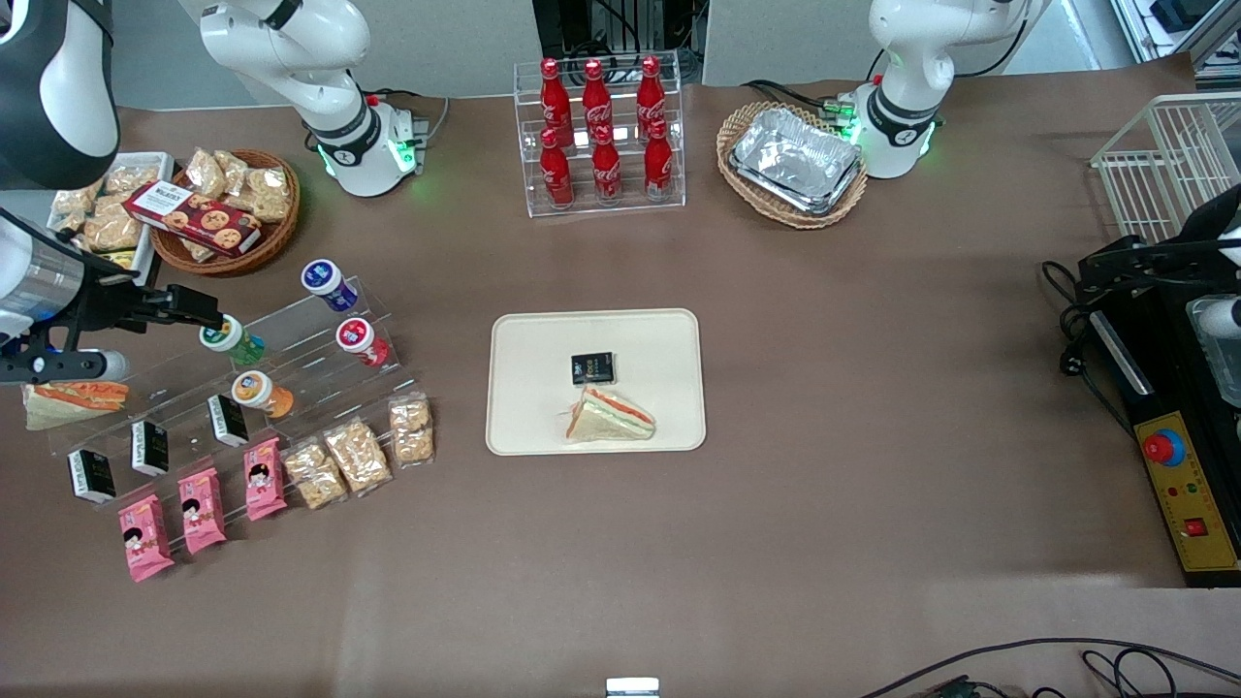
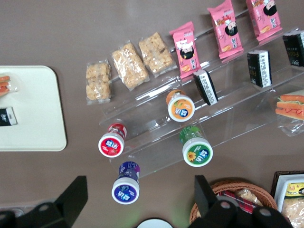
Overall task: Place green gum on tray
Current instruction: 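Move the right gripper over the green-lidded gum canister on the rack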
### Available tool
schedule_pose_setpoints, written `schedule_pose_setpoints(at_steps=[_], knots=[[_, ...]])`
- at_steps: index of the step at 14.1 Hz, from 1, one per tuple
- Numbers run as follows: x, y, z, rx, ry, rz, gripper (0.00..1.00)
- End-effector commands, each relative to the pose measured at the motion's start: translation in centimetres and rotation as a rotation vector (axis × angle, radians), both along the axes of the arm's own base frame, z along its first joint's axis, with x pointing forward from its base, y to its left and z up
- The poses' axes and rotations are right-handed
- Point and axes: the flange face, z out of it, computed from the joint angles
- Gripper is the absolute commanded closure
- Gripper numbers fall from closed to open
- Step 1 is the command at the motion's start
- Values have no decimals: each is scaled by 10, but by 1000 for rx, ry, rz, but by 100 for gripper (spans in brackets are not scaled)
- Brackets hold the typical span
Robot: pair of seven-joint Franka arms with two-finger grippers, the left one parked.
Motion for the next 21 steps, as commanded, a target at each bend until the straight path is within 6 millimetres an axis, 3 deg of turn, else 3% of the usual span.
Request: schedule_pose_setpoints(at_steps=[1,5,8,11,15,17,21], knots=[[2,-3,23,5,-42,0,0],[-1,-5,25,-3,-37,0,0],[-28,-24,36,8,46,-12,0],[-48,-29,39,1,33,-5,0],[-70,-35,7,3,-18,18,0],[-86,-45,-18,10,-59,38,0],[-91,-72,-76,37,-80,131,0]])
